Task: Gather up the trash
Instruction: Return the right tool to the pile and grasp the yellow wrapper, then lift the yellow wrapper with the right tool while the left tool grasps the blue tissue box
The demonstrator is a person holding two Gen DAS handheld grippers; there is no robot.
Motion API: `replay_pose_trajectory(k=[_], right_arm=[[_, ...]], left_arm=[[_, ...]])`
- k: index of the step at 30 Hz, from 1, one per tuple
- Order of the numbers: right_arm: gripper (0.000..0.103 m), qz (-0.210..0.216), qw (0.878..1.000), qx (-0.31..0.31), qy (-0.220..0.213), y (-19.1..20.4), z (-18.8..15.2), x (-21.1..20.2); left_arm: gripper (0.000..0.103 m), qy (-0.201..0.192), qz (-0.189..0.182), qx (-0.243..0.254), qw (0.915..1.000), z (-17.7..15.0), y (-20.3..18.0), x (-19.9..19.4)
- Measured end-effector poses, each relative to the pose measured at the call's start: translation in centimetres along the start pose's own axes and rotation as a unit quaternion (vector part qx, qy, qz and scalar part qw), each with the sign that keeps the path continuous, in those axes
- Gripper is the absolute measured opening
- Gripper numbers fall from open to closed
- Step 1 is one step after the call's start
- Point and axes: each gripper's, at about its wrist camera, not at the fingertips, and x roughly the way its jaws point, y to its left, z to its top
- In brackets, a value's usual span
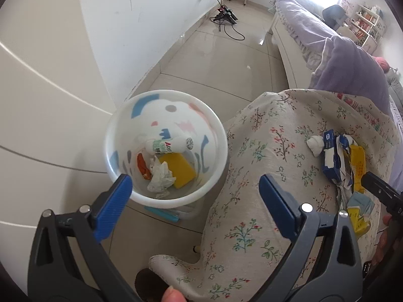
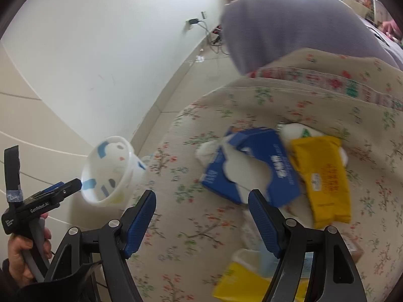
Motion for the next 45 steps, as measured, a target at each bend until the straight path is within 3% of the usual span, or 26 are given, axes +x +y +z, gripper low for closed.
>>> replay_pose_trajectory(k=[11, 17, 25, 32, 34, 37, 39, 42, 45], right_arm=[[0.077, -0.023, 0.999, 0.046, -0.009, -5.7, -0.2, -2.7], [0.077, -0.057, 0.995, 0.082, -0.011, -10.5, 0.0, -4.0], [0.077, -0.091, 0.988, 0.118, 0.036, -14.6, 0.5, -1.1], [0.074, -0.117, 0.986, 0.077, 0.086, -13.4, 0.8, 2.9], [0.068, -0.124, 0.986, 0.064, 0.094, -13.0, 0.8, 3.8], [0.045, -0.146, 0.984, 0.038, 0.100, -12.2, 0.8, 4.6], [0.022, -0.146, 0.984, 0.028, 0.099, -11.9, 0.9, 4.4], [0.010, -0.127, 0.987, 0.039, 0.089, -11.8, 1.2, 3.7], [0.009, -0.121, 0.989, 0.045, 0.071, -11.9, 1.3, 1.9]], left_arm=[[0.101, 0.002, -0.007, 0.019, 0.9998, -0.3, -2.9, 0.3], [0.101, -0.009, 0.000, 0.046, 0.9989, -0.3, -5.0, 0.7], [0.101, -0.001, 0.000, 0.061, 0.9981, 0.4, -8.1, 2.1], [0.101, 0.008, -0.020, 0.081, 0.9965, 1.1, -12.1, 3.5], [0.101, 0.013, -0.025, 0.088, 0.9958, 1.2, -13.2, 3.9], [0.100, 0.021, -0.036, 0.096, 0.9945, 1.3, -15.0, 4.4], [0.100, 0.026, -0.045, 0.097, 0.9939, 1.3, -16.1, 4.5], [0.098, 0.035, -0.070, 0.091, 0.9928, 1.5, -17.5, 4.5], [0.085, 0.037, -0.111, 0.083, 0.9897, 1.6, -19.0, 4.2]])
